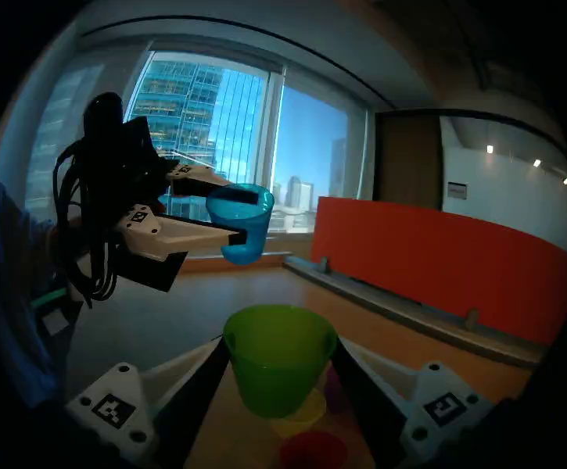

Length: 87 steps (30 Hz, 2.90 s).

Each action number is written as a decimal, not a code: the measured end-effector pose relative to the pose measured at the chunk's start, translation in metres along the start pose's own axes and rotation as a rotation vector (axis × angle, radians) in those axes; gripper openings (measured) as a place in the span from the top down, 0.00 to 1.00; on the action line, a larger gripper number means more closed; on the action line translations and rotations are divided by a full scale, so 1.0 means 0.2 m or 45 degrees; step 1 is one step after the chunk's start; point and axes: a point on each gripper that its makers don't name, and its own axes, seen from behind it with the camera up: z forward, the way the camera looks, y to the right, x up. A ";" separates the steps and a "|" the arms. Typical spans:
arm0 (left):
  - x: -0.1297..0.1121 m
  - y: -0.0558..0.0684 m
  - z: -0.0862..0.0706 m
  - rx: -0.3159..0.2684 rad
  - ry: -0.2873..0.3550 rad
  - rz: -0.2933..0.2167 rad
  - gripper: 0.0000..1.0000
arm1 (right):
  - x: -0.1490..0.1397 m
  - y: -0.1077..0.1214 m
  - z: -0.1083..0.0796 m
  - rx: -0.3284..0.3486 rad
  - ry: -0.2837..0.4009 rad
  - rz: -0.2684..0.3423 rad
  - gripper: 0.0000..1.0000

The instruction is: Pour water

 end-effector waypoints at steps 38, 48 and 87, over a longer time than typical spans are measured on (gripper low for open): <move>0.28 -0.01 0.02 0.039 0.087 0.404 0.14 | 0.06 -0.12 0.10 0.090 0.020 -0.036 0.08; 0.34 -0.02 0.03 0.043 0.107 0.476 0.14 | 0.07 -0.14 0.12 0.100 0.023 -0.037 0.08; 0.43 -0.01 0.06 0.068 0.122 0.715 0.14 | 0.08 -0.14 0.10 0.108 0.037 -0.036 0.08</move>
